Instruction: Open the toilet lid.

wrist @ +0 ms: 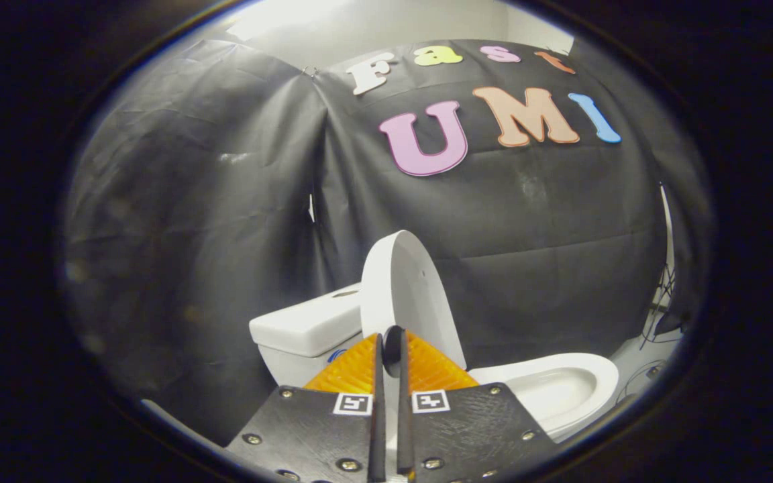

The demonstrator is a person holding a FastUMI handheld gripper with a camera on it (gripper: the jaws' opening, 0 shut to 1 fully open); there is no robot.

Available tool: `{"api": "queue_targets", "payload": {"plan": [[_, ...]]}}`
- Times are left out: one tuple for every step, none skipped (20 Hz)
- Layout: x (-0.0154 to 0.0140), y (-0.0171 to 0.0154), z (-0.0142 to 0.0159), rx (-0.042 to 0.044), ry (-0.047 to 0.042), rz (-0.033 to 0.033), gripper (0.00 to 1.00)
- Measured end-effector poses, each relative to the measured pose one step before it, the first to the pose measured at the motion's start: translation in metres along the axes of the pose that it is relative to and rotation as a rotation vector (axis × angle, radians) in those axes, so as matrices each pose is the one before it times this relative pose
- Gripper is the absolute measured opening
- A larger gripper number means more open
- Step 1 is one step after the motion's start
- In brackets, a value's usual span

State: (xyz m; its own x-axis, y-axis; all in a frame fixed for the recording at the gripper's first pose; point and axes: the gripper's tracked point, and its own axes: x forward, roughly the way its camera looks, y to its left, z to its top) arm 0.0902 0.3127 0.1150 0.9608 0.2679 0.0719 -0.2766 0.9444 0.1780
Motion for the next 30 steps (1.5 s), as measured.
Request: {"api": "queue_targets", "payload": {"plan": [[-0.00117, 0.00428, 0.00487, 0.00767, -0.00772, 0.01289, 0.09], [-0.00728, -0.00013, 0.00794, -0.00431, -0.00967, -0.00372, 0.1], [-0.0036, -0.00253, 0.00578, -0.00587, 0.00099, -0.01092, 0.1], [-0.00274, 0.00076, 0.00345, 0.0034, 0.00095, 0.00422, 0.1], [-0.00319, 0.00127, 0.00453, 0.00492, -0.00109, 0.00791, 0.12], [-0.0041, -0.00009, 0.00536, -0.00389, -0.00354, -0.00079, 0.14], [-0.00424, -0.00413, 0.00563, -0.00755, -0.0034, -0.01347, 0.18], [-0.00356, -0.00435, 0.00666, -0.00323, -0.00711, -0.00449, 0.19], [-0.00347, -0.00263, 0.00504, -0.00252, -0.00547, -0.00379, 0.21], [-0.00246, -0.0041, 0.00384, -0.00212, -0.00229, -0.00716, 0.21], [-0.0022, -0.00314, 0.00376, -0.0023, 0.00264, -0.00592, 0.24], [-0.00065, -0.00497, -0.00011, -0.00273, 0.00392, -0.00723, 0.27], [-0.00328, -0.00379, 0.00318, -0.00337, 0.00461, -0.00563, 0.3], [-0.00347, -0.00264, 0.00365, -0.00161, 0.00205, -0.00133, 0.32], [-0.00197, -0.00486, 0.0035, -0.00148, 0.00208, -0.00571, 0.34], [-0.00381, -0.00737, 0.00086, -0.00066, 0.00339, -0.01492, 0.34], [-0.00323, -0.00633, 0.00363, 0.00179, -0.00048, -0.00572, 0.36], [-0.0007, -0.00355, 0.00279, 0.00053, 0.00029, -0.01102, 0.41], [-0.00197, -0.00652, 0.00214, -0.00293, 0.00057, -0.01582, 0.46], [-0.00252, -0.00483, 0.0026, -0.00594, 0.00022, -0.01036, 0.51], [-0.00341, -0.00566, 0.0031, -0.00651, -0.00243, -0.01148, 0.57], [-0.00097, -0.00434, 0.00092, -0.00728, -0.00186, -0.00191, 0.63], [-0.00147, -0.00384, 0.00089, -0.00865, 0.00137, -0.00306, 0.69], [-0.00427, -0.00518, 0.00141, -0.01036, 0.00084, -0.00761, 0.75], [-0.0039, -0.00655, 0.00293, -0.01115, -0.00325, -0.00784, 0.82], [-0.00252, -0.00662, 0.00197, -0.01058, -0.00362, -0.01331, 0.88], [-0.00256, -0.00841, 0.00293, -0.00655, -0.00131, -0.0144, 0.91], [-0.00246, -0.00967, 0.00134, -0.00586, -0.00046, -0.02186, 0.93], [-0.00316, -0.00949, 0.00229, -0.0065, 0.00007, -0.01571, 0.93], [-0.00341, -0.00566, 0.00228, -0.00468, -0.00428, -0.01121, 0.94]]}}
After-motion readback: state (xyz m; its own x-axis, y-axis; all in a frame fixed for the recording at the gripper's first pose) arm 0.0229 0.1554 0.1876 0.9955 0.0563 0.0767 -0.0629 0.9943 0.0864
